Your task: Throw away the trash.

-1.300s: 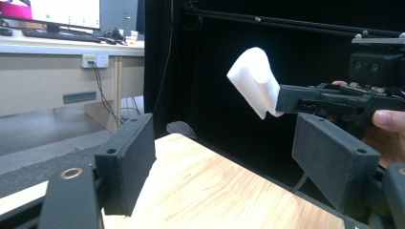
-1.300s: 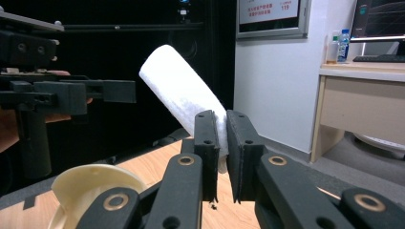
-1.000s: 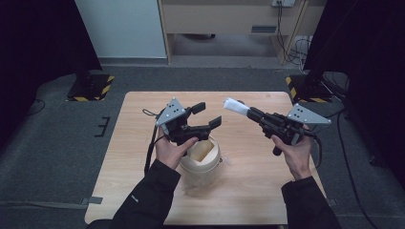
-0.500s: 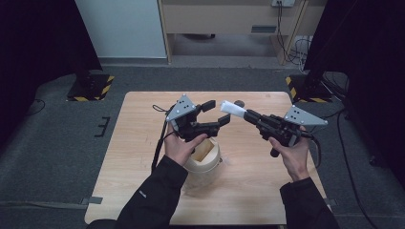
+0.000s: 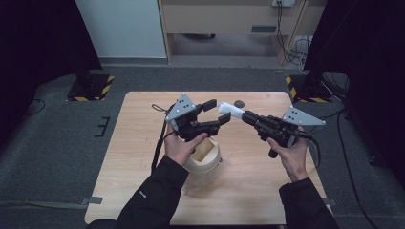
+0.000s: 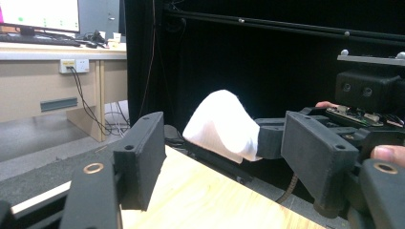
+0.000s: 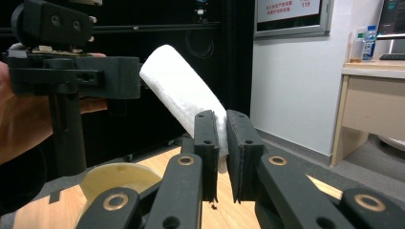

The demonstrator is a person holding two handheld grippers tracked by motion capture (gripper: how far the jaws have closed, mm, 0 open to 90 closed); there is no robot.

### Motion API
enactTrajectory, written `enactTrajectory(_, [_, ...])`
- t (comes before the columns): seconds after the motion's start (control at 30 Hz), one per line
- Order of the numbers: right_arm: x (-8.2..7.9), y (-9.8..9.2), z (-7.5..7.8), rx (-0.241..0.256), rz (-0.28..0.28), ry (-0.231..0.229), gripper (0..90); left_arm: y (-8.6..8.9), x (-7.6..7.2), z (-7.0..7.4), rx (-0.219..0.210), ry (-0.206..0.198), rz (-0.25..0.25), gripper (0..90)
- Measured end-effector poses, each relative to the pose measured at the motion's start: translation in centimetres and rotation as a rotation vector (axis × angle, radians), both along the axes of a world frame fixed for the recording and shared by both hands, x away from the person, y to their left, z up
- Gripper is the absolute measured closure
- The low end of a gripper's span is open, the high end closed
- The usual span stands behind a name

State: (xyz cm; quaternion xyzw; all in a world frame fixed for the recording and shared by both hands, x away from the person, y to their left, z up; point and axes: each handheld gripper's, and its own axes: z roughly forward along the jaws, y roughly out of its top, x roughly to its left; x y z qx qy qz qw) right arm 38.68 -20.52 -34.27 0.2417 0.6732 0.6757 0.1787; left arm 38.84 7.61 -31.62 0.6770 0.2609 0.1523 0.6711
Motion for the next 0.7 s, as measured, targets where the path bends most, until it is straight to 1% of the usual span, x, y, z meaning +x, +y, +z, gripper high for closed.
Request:
enactTrajectory(0.13, [-0.01, 0.05, -0.04, -0.001, 0.004, 0.002, 83.5, -0.37, 0.13, -0.01, 0.006, 0.005, -0.001, 35.5])
enactTrajectory(0.2, [-0.01, 0.09, -0.05, 0.002, 0.007, 0.003, 83.4, -0.44, 0.19, 0.0, 0.009, 0.008, 0.004, 38.8])
enactTrajectory(0.3, [0.0, 0.17, -0.1, 0.0, 0.009, 0.004, 83.4, -0.59, 0.23, 0.07, 0.01, 0.012, 0.013, 45.9])
enactTrajectory(0.4, [0.02, 0.25, -0.16, -0.004, 0.012, 0.006, 83.4, -0.7, 0.13, 0.2, 0.022, 0.013, 0.024, 54.8])
enactTrajectory(0.53, [0.0, 0.22, -0.18, -0.002, 0.012, 0.01, 83.2, -0.74, -0.01, 0.31, 0.013, 0.022, 0.017, 68.0])
enactTrajectory(0.63, [-0.01, 0.21, -0.18, -0.001, 0.014, 0.012, 83.1, -0.78, -0.16, 0.43, 0.006, 0.023, 0.006, 74.9])
enactTrajectory(0.7, [-0.03, 0.21, -0.18, -0.002, 0.015, 0.015, 82.6, -0.78, -0.18, 0.47, 0.006, 0.026, 0.0, 77.6])
